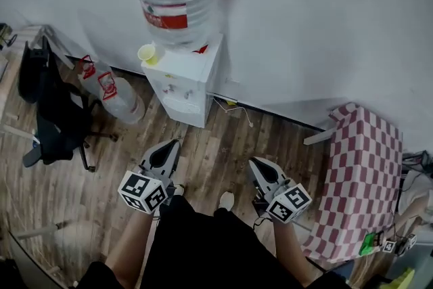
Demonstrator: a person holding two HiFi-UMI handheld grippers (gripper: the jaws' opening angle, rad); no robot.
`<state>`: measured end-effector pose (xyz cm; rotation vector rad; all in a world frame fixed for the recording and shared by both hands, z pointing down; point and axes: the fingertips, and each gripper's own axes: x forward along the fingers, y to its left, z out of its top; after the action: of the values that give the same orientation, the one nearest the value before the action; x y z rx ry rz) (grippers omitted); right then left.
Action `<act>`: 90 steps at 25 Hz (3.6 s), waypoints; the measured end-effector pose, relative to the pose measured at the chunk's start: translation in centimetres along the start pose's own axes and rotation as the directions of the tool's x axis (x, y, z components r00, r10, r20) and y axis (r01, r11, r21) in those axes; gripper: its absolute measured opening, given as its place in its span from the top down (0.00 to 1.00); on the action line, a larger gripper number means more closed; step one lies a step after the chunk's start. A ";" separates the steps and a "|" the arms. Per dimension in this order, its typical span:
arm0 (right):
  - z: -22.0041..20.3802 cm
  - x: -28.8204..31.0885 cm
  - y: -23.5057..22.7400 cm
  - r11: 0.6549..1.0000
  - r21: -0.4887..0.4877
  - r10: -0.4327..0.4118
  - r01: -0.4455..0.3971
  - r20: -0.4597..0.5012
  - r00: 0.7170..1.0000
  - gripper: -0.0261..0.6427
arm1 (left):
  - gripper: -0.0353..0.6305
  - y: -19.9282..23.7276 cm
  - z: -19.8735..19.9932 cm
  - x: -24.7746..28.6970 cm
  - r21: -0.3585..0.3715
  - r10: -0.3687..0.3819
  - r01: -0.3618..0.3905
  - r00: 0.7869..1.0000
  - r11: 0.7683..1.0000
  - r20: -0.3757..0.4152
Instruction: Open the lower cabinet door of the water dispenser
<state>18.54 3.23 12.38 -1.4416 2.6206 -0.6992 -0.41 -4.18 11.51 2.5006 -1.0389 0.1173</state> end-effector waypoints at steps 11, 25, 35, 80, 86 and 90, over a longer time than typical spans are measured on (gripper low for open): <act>-2.8 -2.3 -4.4 0.988 0.031 0.150 -0.148 -0.084 0.985 0.92 | 0.93 -4.6 -4.7 -3.1 -0.009 0.225 -0.225 0.974 0.974 -0.018; -1.1 -1.6 -4.4 0.999 -0.016 0.048 -0.049 -0.078 0.996 0.92 | 0.93 -4.1 -5.4 -0.7 0.007 0.103 -0.103 0.994 0.995 -0.027; -5.4 4.0 2.0 0.995 -0.025 0.094 -0.100 -0.183 0.979 0.92 | 0.93 -1.8 -8.1 -4.8 -0.033 0.078 -0.078 0.997 0.996 0.000; -38.1 25.6 -33.5 0.920 -0.214 0.307 -0.329 -0.131 0.943 0.92 | 0.93 21.7 -43.2 30.8 0.202 0.078 -0.076 0.997 0.976 -0.001; -42.9 27.9 -36.5 0.904 -0.253 0.319 -0.343 -0.132 0.938 0.92 | 0.93 24.6 -47.1 33.5 0.224 0.098 -0.104 0.994 0.969 0.037; -44.3 29.6 -36.9 0.895 -0.280 0.323 -0.346 -0.128 0.938 0.92 | 0.93 25.9 -48.0 34.2 0.216 0.107 -0.116 0.993 0.969 0.056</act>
<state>18.89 -22.01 72.08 -0.9804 3.0306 -0.3366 10.21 -22.87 72.23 2.6497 -1.2463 0.2232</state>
